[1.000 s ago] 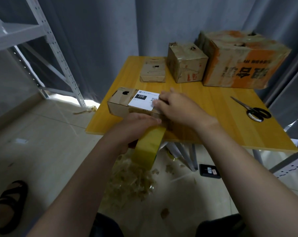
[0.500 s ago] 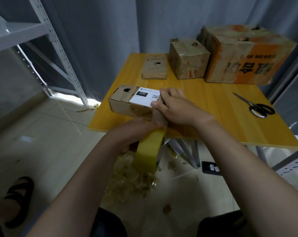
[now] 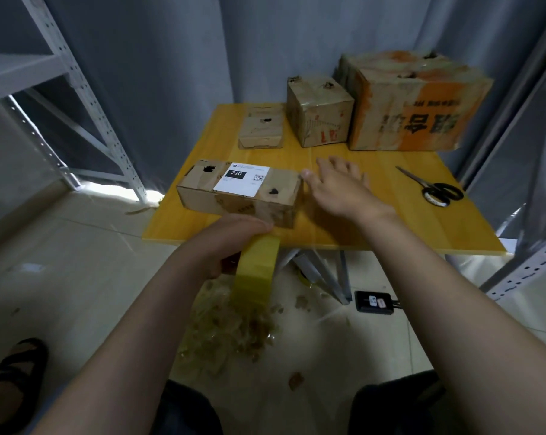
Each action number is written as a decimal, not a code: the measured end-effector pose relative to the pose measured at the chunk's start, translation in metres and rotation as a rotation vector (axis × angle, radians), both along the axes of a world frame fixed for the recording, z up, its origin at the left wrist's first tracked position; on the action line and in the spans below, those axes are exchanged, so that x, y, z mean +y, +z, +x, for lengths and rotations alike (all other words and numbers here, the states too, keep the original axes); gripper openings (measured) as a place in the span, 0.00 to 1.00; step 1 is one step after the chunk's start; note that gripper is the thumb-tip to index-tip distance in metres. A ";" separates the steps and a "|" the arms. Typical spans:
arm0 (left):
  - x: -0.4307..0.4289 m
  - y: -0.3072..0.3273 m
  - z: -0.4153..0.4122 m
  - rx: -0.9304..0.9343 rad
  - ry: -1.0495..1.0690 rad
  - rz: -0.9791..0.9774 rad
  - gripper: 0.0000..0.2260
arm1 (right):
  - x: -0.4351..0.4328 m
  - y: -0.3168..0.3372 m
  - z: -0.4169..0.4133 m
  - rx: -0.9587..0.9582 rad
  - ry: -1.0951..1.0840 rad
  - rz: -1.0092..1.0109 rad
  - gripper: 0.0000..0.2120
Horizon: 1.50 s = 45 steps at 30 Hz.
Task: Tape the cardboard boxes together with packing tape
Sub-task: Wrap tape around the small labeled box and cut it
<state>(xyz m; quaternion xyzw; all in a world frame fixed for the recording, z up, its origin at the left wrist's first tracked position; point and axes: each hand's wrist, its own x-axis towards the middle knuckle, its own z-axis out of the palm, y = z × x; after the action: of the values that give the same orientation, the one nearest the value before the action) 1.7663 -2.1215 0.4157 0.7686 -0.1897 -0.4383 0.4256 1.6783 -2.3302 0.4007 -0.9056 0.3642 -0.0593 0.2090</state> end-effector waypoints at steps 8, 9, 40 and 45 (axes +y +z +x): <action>-0.003 -0.002 -0.006 -0.025 0.033 -0.007 0.03 | -0.047 -0.018 -0.065 0.335 -0.467 0.005 0.37; -0.004 -0.003 -0.006 -0.021 0.038 -0.010 0.03 | -0.049 -0.019 -0.071 0.352 -0.486 0.021 0.38; -0.010 -0.005 -0.008 -0.019 0.029 0.018 0.10 | -0.006 0.012 -0.060 0.188 -0.199 -0.166 0.17; -0.009 -0.005 -0.008 -0.023 0.028 0.016 0.11 | -0.015 0.023 -0.064 -0.266 -0.098 0.412 0.14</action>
<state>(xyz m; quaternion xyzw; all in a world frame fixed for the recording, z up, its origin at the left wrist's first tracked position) 1.7587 -2.1301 0.4106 0.7794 -0.1804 -0.4250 0.4234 1.6143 -2.3453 0.4235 -0.8094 0.3814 -0.1125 0.4322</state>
